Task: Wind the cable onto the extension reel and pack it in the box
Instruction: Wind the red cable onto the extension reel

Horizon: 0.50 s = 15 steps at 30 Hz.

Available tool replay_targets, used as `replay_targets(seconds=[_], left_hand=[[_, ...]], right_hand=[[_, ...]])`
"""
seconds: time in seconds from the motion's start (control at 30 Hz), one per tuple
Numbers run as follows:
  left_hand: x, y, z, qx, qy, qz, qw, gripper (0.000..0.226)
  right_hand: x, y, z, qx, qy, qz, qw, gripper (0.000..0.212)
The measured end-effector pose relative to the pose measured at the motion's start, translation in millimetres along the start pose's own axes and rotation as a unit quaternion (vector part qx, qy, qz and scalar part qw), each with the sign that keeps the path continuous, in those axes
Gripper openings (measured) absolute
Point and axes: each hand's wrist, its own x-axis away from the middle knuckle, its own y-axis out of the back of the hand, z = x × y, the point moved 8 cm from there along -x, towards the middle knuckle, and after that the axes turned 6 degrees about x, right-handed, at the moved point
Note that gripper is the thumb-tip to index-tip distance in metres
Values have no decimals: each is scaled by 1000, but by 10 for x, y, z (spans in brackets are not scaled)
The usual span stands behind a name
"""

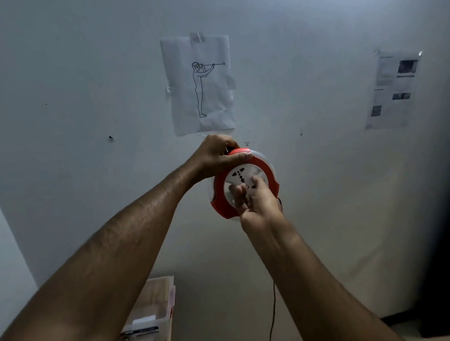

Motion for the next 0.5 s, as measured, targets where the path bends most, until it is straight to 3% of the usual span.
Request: replay_targets(seconds=[0.03, 0.07, 0.1, 0.13, 0.17, 0.2, 0.23, 0.27, 0.3, 0.5], left_hand=[[-7, 31, 6, -1, 1, -6, 1000, 33], [-13, 59, 24, 1, 4, -11, 1000, 34], [-17, 85, 39, 6, 6, -13, 1000, 36], [-20, 105, 49, 10, 8, -15, 1000, 37], [-21, 118, 46, 13, 6, -16, 1000, 37], [-25, 122, 42, 13, 5, -16, 1000, 38], [-30, 117, 37, 11, 3, -15, 1000, 38], [-33, 105, 35, 9, 3, -13, 1000, 38], [-34, 94, 32, 7, 3, -11, 1000, 37], [1, 48, 49, 5, 9, 8, 1000, 29]], right_hand=[[0, 55, 124, 99, 87, -13, 991, 26], [41, 66, 328, 229, 228, -28, 946, 21], [157, -20, 520, 371, 398, -29, 839, 20], [302, -157, 583, 492, 543, -14, 680, 22], [390, -264, 516, 579, 629, 8, 519, 30], [394, -317, 401, 645, 658, 22, 389, 40], [356, -323, 317, 692, 654, 24, 303, 51], [312, -306, 282, 723, 641, 19, 258, 59], [290, -296, 282, 737, 633, 15, 235, 65], [256, -336, 254, 758, 630, 90, 143, 66]])
